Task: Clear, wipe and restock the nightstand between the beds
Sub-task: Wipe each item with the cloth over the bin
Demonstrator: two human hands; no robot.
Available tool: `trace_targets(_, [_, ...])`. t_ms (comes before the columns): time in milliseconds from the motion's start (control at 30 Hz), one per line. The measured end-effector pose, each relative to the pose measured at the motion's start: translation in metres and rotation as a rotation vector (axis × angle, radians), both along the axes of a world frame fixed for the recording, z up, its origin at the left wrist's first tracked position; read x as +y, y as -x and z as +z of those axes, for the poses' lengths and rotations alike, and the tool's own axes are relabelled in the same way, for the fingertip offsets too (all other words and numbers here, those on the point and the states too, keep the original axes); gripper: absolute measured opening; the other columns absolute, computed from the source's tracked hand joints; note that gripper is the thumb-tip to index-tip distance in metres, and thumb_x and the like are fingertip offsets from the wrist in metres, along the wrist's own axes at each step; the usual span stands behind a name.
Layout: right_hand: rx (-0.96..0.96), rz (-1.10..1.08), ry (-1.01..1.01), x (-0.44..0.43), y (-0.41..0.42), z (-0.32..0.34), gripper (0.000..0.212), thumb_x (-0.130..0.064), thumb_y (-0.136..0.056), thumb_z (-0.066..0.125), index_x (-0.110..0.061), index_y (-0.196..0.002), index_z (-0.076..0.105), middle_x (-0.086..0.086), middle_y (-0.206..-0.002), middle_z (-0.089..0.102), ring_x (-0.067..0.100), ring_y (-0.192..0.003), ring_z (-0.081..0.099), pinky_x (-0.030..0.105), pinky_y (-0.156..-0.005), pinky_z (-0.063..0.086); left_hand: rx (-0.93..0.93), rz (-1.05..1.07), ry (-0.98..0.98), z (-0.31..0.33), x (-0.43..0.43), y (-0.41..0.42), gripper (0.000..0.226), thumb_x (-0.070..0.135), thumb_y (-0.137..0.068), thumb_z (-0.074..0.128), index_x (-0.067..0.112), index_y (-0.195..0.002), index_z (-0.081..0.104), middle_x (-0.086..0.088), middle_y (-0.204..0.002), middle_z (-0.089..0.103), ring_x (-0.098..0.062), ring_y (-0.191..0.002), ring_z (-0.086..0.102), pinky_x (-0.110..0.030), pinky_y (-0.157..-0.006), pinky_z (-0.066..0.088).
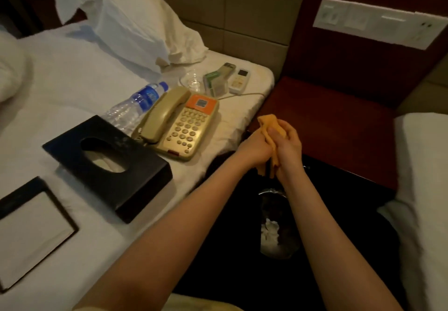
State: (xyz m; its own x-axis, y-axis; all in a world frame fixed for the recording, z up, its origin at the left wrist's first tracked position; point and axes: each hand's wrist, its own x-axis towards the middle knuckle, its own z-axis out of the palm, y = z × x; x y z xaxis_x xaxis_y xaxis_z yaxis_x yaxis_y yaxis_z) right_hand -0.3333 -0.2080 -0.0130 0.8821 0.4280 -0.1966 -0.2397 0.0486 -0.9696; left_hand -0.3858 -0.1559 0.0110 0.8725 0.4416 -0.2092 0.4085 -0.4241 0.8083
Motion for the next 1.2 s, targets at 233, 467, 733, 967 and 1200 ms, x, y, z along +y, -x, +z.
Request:
trace_targets(233, [-0.035,-0.221,0.342,-0.050,-0.028,-0.040,0.020,-0.028,-0.094,0.053,-0.015,-0.097,0.069,0.006,-0.095,0.069,0.024,-0.091,0.066,0.041,-0.082,0.055,0.054,-0.168,0.182,-0.060,-0.044,-0.030,0.026,0.007,-0.097,0.037,0.008,-0.118,0.054,0.005,-0.076,0.050,-0.008,-0.063,0.047,-0.018,-0.055,0.040])
trace_targets(467, [0.526,-0.289,-0.016,-0.075,-0.046,-0.070,0.021,-0.027,-0.097,0.048,-0.013,-0.093,0.064,0.006,-0.089,0.063,0.019,-0.082,0.062,0.036,-0.075,0.052,0.262,-0.104,0.067,-0.082,-0.066,-0.056,0.034,0.029,-0.102,0.031,0.020,-0.129,0.050,0.000,-0.084,0.057,-0.012,-0.069,0.053,-0.026,-0.058,0.045])
trace_targets(733, [0.346,-0.250,0.244,-0.068,-0.043,-0.089,0.027,-0.028,-0.098,0.047,-0.010,-0.091,0.066,0.003,-0.074,0.062,0.016,-0.068,0.060,0.035,-0.071,0.051,0.329,-0.068,-0.271,-0.095,-0.054,-0.049,0.023,0.037,-0.092,0.048,0.028,-0.080,0.066,-0.005,-0.112,0.051,-0.026,-0.108,0.052,-0.045,-0.095,0.039])
trace_targets(967, [0.477,-0.288,0.400,-0.072,-0.049,-0.089,0.038,-0.031,-0.093,0.052,-0.017,-0.058,0.054,0.001,-0.058,0.053,0.014,-0.053,0.049,0.026,-0.048,0.037,0.044,0.086,-0.098,-0.100,-0.042,-0.049,0.020,0.045,-0.089,0.053,0.033,-0.098,0.067,0.007,-0.099,0.060,-0.015,-0.096,0.059,-0.042,-0.093,0.047])
trace_targets(1200, [0.312,-0.098,0.530,-0.071,-0.047,-0.100,0.039,-0.026,-0.099,0.041,-0.016,-0.064,0.052,0.003,-0.062,0.049,0.016,-0.055,0.047,0.028,-0.050,0.035,0.009,-0.020,-0.079,-0.101,-0.041,-0.051,0.014,0.041,-0.088,0.059,0.041,-0.098,0.069,0.008,-0.108,0.059,-0.014,-0.107,0.053,-0.043,-0.095,0.044])
